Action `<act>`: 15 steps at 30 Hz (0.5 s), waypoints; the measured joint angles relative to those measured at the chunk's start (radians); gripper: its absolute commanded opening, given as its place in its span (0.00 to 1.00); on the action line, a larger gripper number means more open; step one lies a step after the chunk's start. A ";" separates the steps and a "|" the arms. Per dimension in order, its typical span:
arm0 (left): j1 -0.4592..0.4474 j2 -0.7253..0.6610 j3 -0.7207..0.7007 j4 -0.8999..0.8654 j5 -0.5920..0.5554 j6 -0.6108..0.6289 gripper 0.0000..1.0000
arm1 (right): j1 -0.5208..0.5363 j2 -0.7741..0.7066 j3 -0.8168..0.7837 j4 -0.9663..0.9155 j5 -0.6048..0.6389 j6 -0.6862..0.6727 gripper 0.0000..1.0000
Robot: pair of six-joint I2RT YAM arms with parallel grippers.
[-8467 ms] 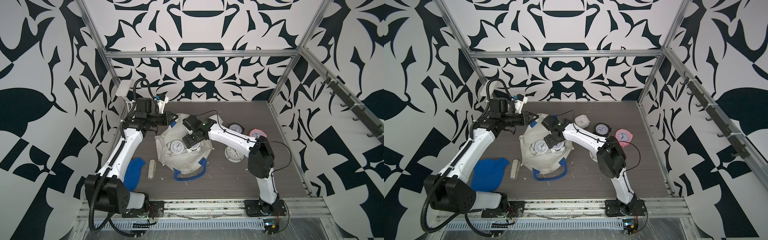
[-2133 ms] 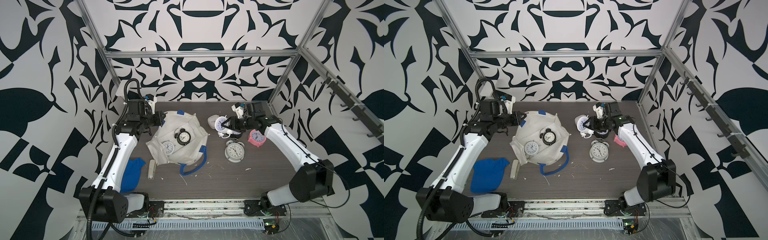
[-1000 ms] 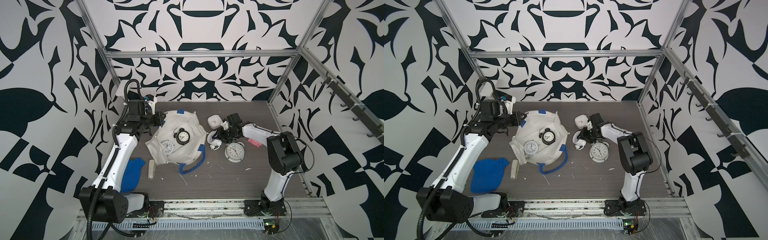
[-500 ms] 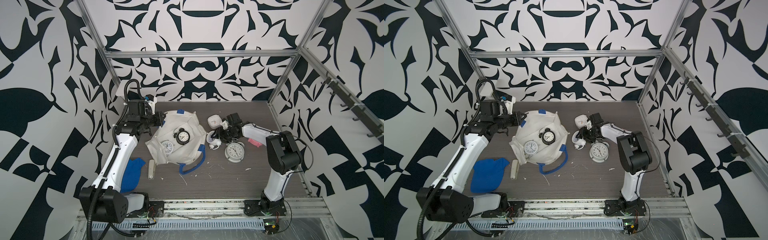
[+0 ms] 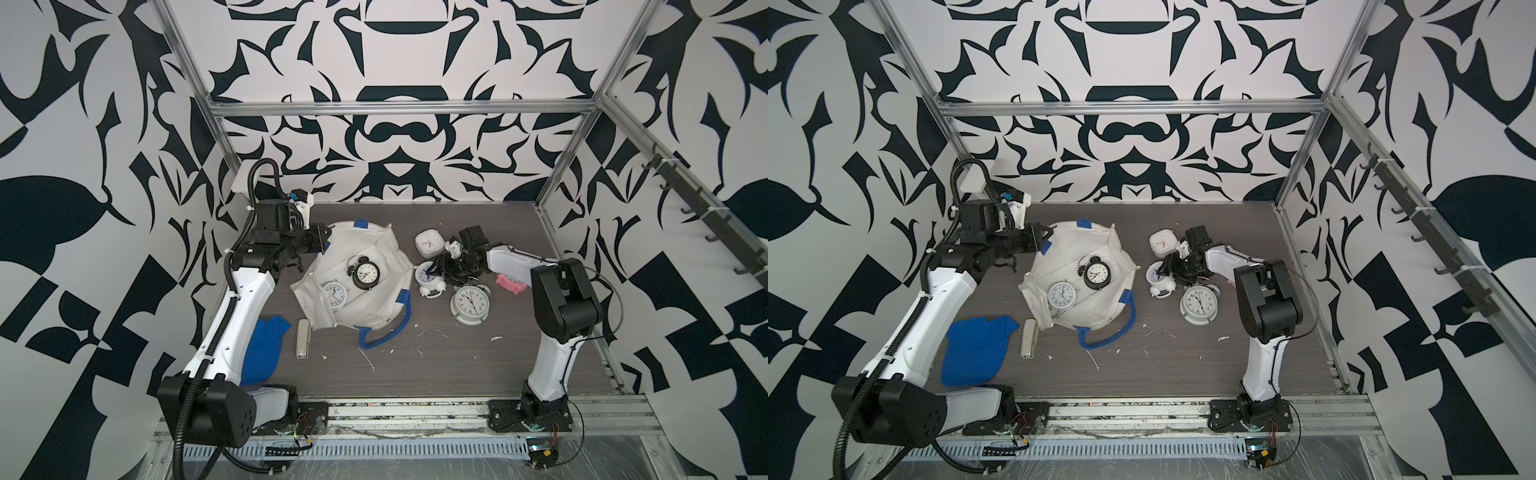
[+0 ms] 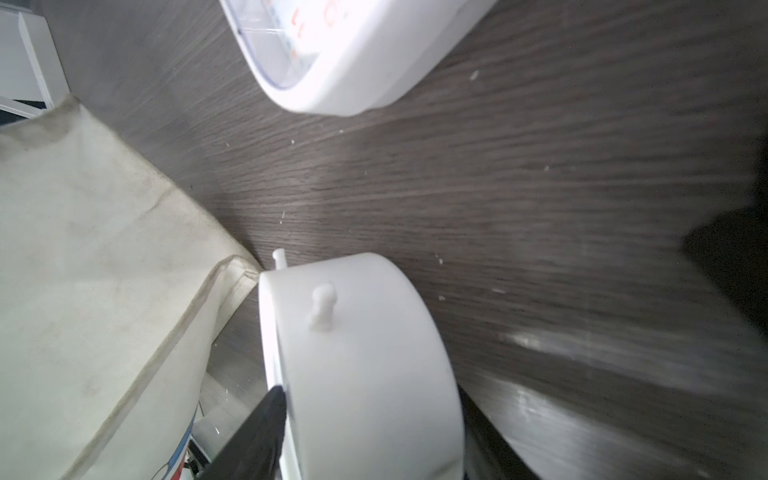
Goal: Take the alarm clock out of the canvas bag
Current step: Place the alarm at the center of the board.
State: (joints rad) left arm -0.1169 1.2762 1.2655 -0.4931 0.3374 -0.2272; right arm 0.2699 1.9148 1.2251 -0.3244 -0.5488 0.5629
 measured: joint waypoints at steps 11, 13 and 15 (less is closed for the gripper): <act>0.000 0.000 0.000 0.000 -0.005 0.000 0.00 | -0.019 0.005 0.016 -0.035 0.011 -0.028 0.67; 0.000 0.000 0.000 0.000 -0.005 -0.001 0.00 | -0.023 0.003 0.021 -0.050 0.021 -0.039 0.67; 0.000 0.000 0.000 0.000 -0.005 -0.001 0.00 | -0.026 -0.002 0.029 -0.070 0.034 -0.048 0.67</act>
State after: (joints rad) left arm -0.1169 1.2762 1.2655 -0.4934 0.3328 -0.2279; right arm 0.2440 1.9129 1.2541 -0.3943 -0.5144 0.5152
